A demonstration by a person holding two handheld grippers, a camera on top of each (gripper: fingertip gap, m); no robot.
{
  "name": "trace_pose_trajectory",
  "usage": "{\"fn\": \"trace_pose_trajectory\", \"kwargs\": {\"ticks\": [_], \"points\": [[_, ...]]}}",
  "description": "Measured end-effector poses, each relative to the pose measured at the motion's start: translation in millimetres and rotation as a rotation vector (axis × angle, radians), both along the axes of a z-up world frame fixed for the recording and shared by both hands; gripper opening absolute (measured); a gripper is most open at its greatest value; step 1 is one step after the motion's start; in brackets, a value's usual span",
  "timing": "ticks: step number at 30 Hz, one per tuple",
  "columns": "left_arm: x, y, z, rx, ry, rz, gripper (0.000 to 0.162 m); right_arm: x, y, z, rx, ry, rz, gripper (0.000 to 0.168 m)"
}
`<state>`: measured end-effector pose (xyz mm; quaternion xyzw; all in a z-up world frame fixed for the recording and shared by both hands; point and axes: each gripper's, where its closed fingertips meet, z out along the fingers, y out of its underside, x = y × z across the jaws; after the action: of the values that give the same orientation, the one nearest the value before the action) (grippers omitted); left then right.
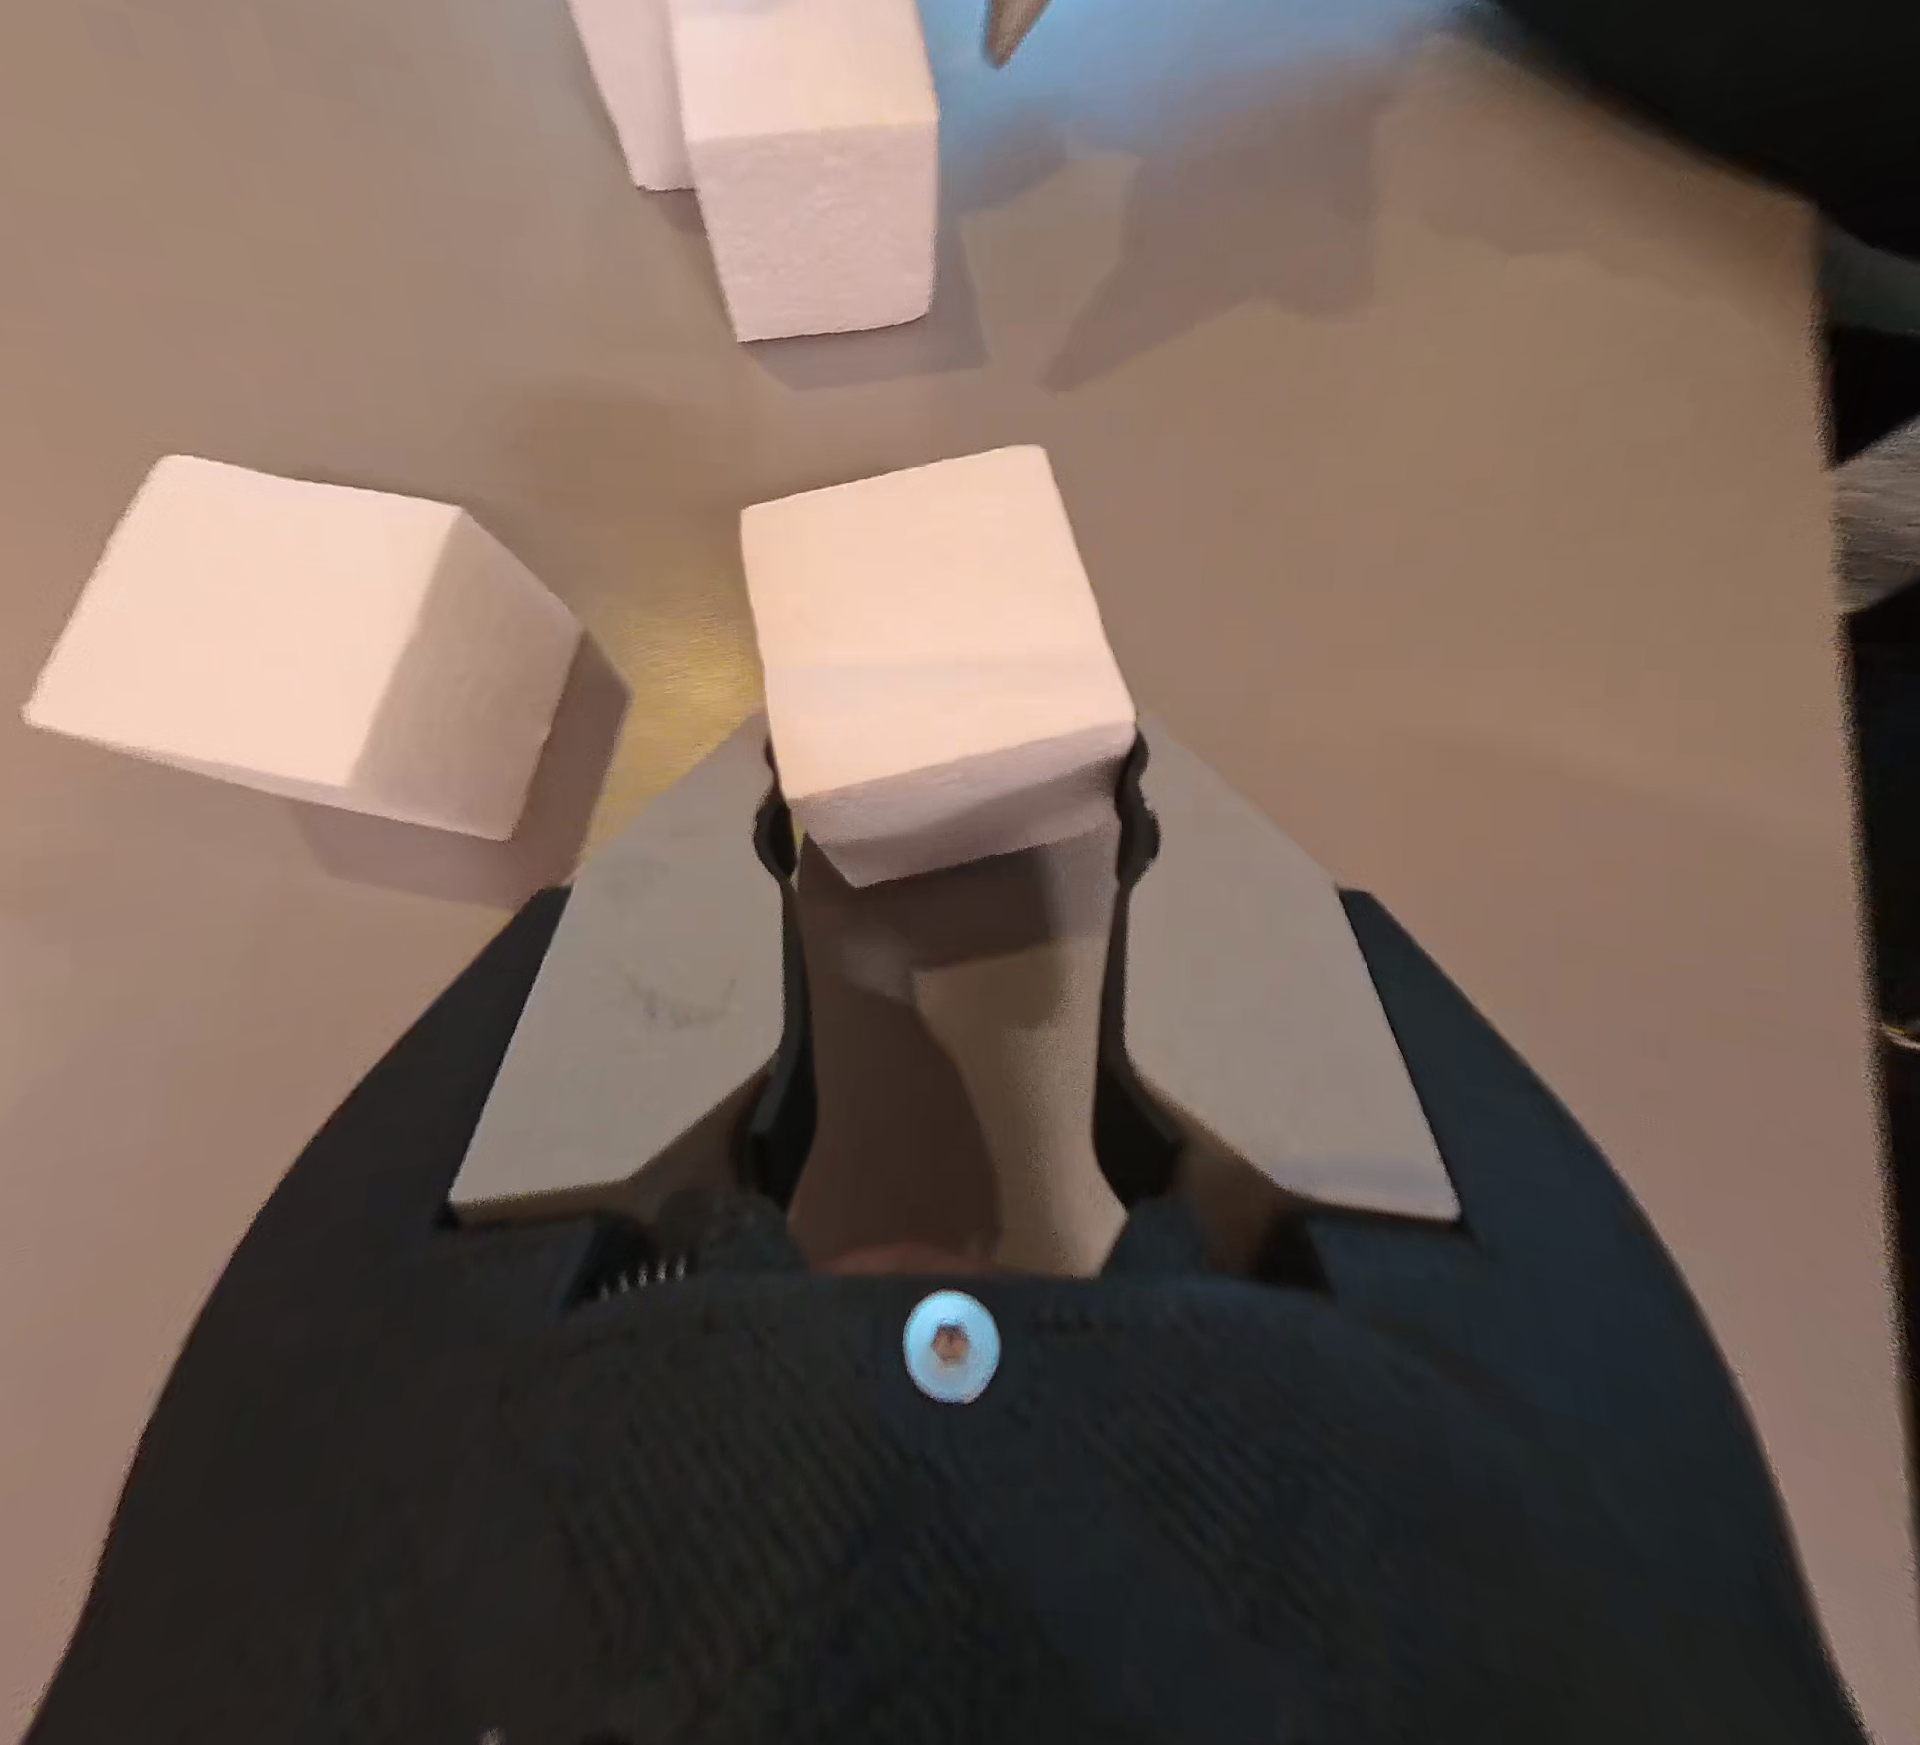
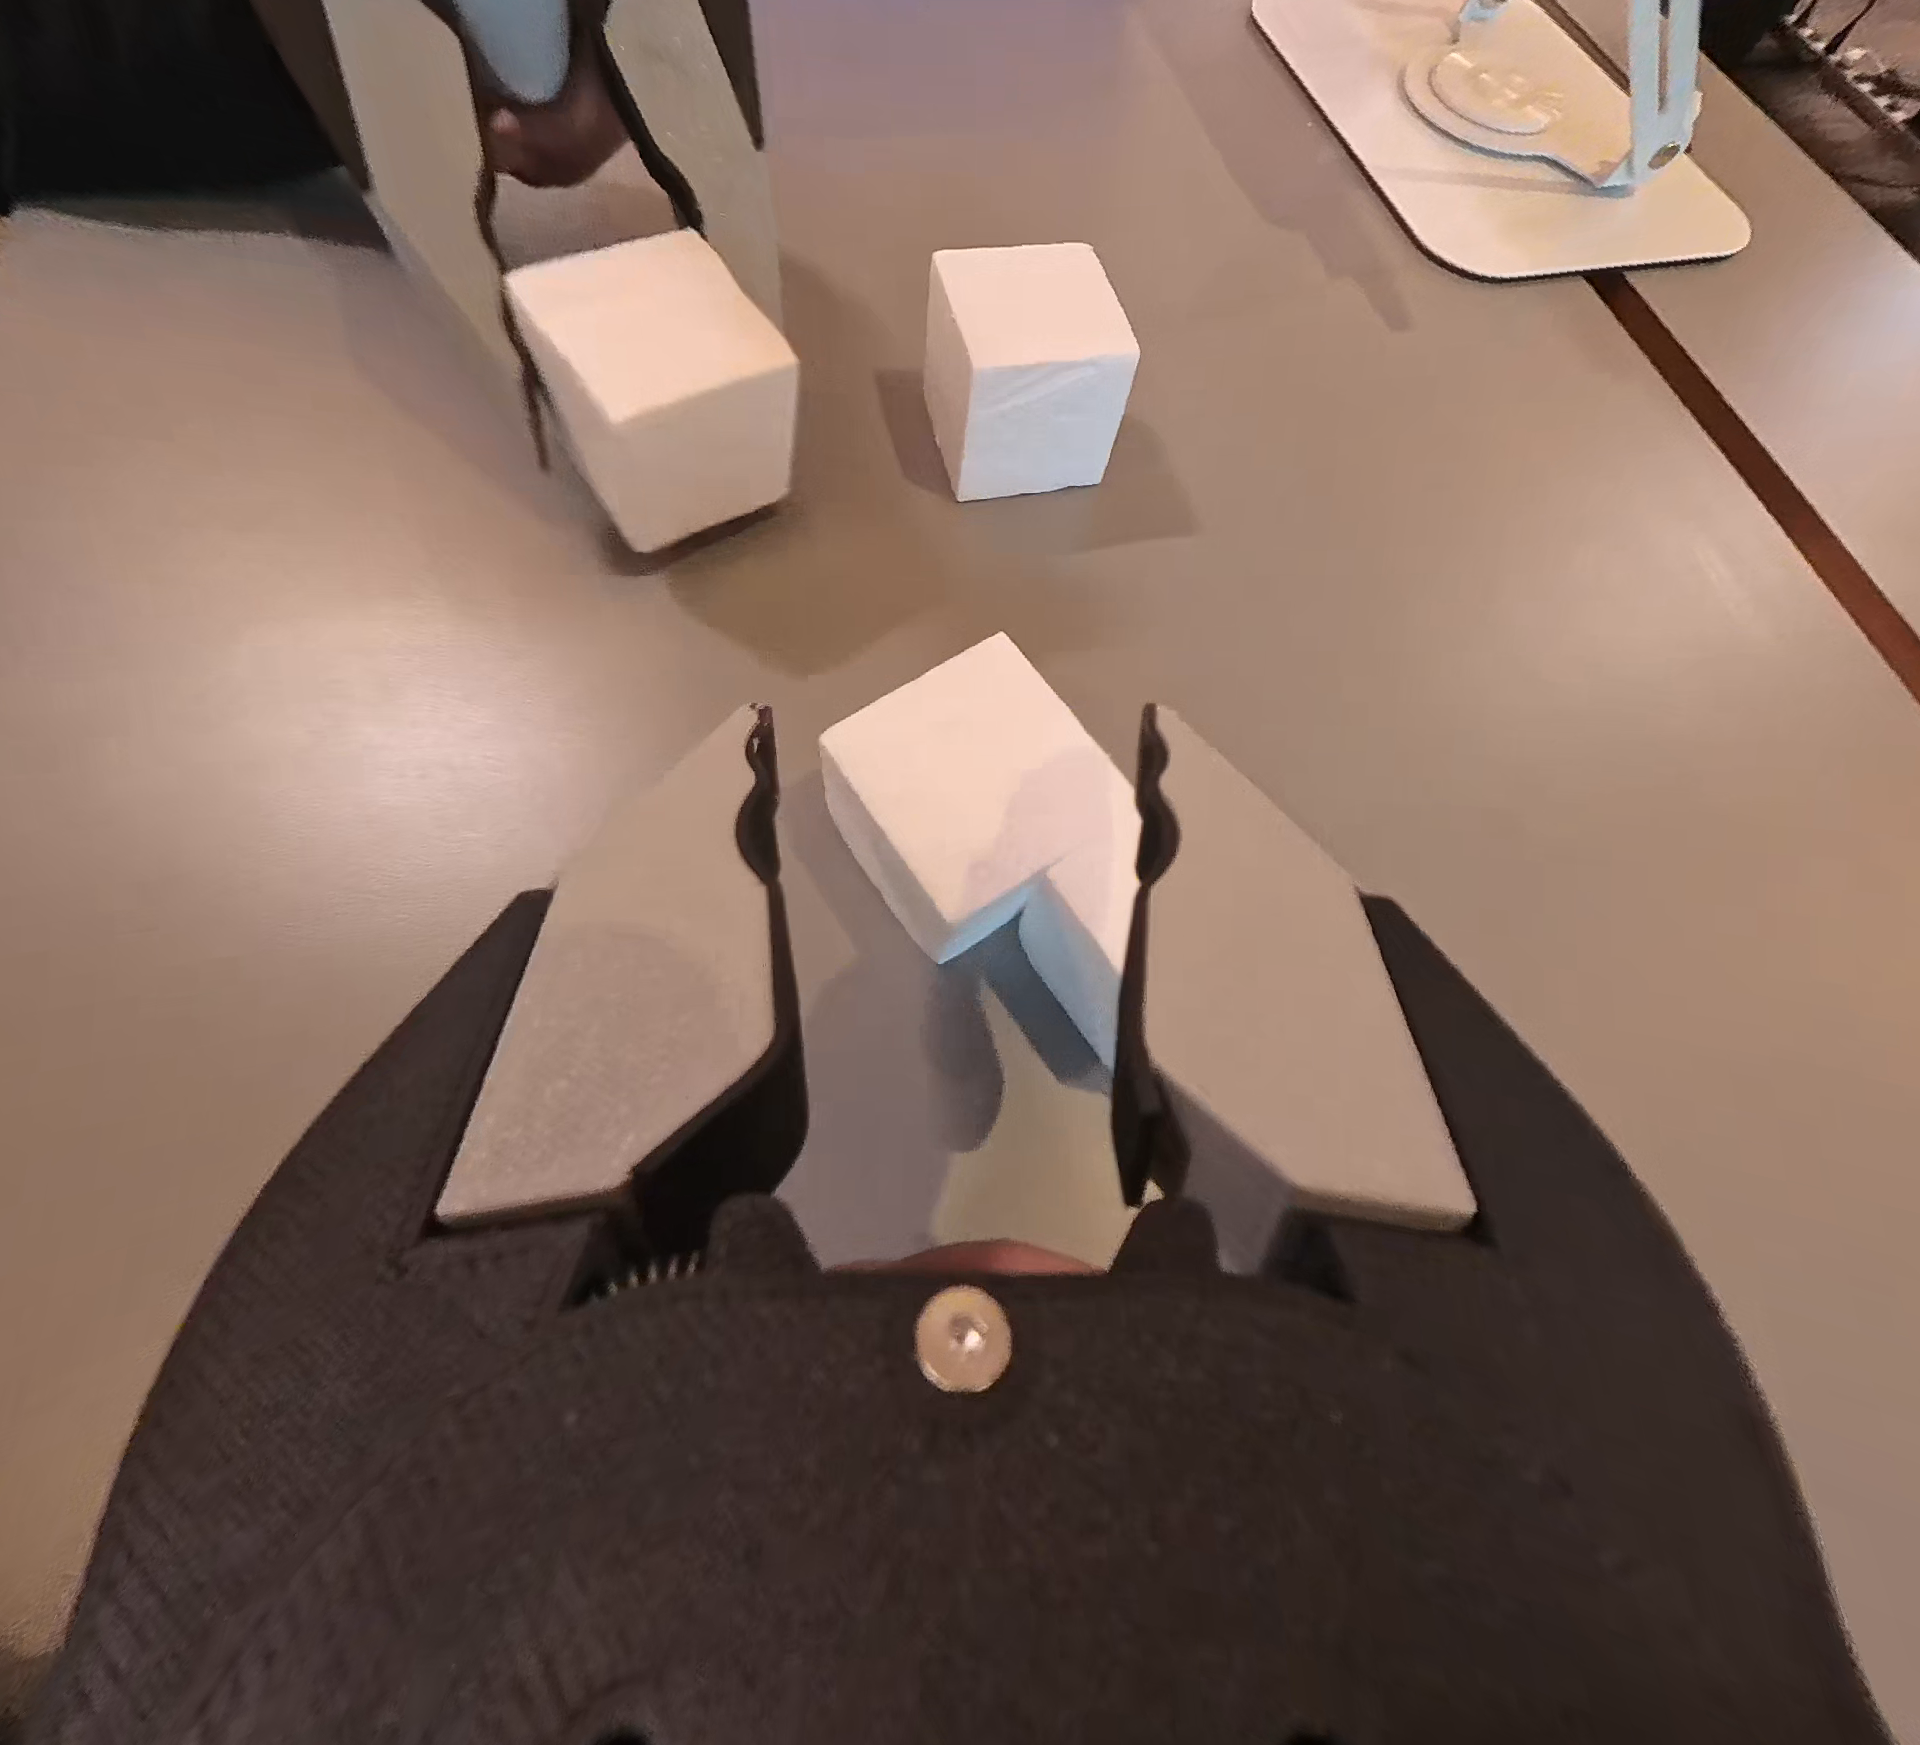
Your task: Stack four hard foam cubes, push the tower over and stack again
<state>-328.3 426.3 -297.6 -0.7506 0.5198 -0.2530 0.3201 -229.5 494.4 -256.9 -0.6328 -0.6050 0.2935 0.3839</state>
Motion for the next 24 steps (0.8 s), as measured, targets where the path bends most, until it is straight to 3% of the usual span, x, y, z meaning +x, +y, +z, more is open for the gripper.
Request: {"fn": "trace_pose_trajectory", "kwargs": {"ticks": [5,14,24], "points": [[-0.1,-7.5,1.4,-0.024,-0.006,-0.033,0.061,-2.4,2.7,-22.1,0.029,-0.093,0.0,0.068],[-17.8,-13.4,-14.1,-0.035,0.085,-0.072,0.061,-14.1,-20.4,-16.3,0.025,-0.106,0.087,0.063],[-36.7,-7.6,-14.9,-0.053,0.077,-0.029,0.062,6.4,-13.3,-17.7,-0.012,-0.091,0.057,0.059]]}}
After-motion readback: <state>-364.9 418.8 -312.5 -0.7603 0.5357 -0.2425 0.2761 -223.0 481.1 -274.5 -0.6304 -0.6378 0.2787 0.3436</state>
